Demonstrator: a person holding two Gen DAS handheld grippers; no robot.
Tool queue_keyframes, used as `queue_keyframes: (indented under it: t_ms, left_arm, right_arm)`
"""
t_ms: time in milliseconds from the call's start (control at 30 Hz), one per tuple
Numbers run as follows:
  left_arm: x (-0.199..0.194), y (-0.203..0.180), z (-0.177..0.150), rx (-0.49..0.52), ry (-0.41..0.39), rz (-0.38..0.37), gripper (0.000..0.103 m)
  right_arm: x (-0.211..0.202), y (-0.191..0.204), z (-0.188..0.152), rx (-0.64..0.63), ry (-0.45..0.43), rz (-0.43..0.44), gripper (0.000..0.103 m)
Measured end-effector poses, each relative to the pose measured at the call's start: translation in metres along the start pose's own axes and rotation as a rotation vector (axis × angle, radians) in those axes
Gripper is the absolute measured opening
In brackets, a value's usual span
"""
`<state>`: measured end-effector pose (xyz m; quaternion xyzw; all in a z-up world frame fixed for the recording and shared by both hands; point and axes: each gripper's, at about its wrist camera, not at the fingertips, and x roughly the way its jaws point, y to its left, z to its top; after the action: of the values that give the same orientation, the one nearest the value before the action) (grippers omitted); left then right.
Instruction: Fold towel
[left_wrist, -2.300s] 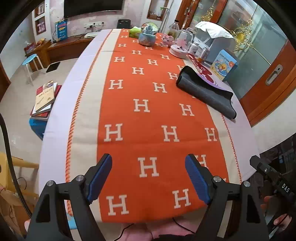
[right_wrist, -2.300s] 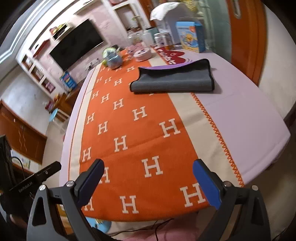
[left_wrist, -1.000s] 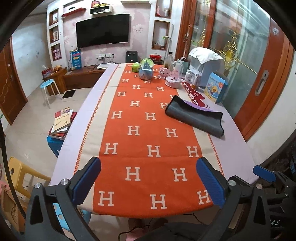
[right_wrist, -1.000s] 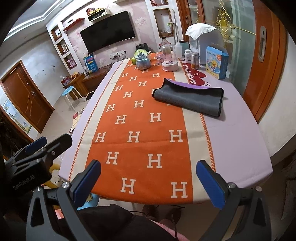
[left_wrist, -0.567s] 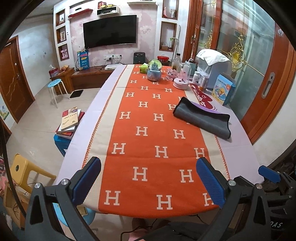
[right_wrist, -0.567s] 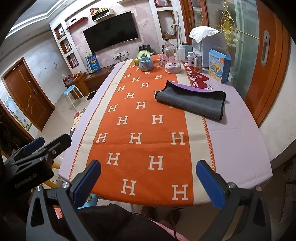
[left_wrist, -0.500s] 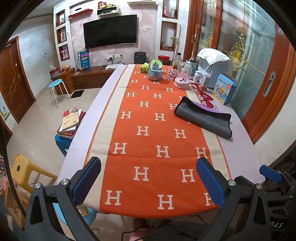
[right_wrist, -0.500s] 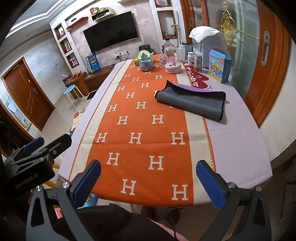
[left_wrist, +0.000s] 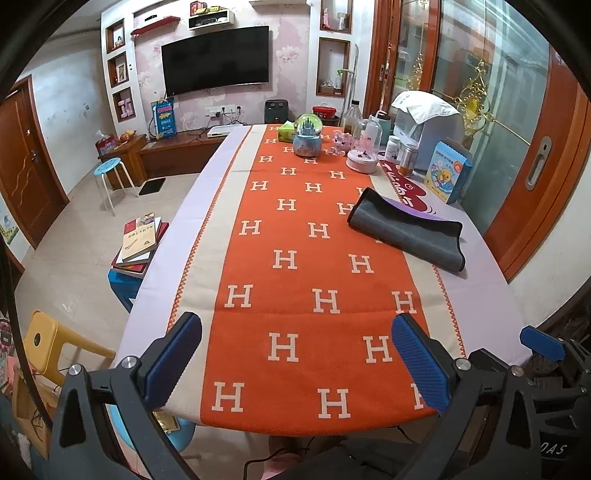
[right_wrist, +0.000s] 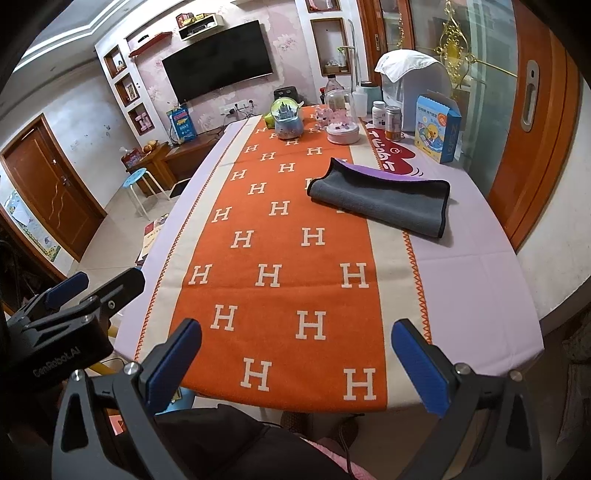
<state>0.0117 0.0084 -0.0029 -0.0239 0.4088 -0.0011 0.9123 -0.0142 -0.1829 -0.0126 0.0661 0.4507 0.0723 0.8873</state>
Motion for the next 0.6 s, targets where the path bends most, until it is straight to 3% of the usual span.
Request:
queue_keyframes:
  t_ms: [600]
  left_arm:
    - [0.002, 0.0012, 0.0012, 0.03, 0.009, -0.016, 0.102]
  right_arm:
    - [0.0044, -0.0008, 0.0022, 0.003, 0.011, -0.008, 0.103]
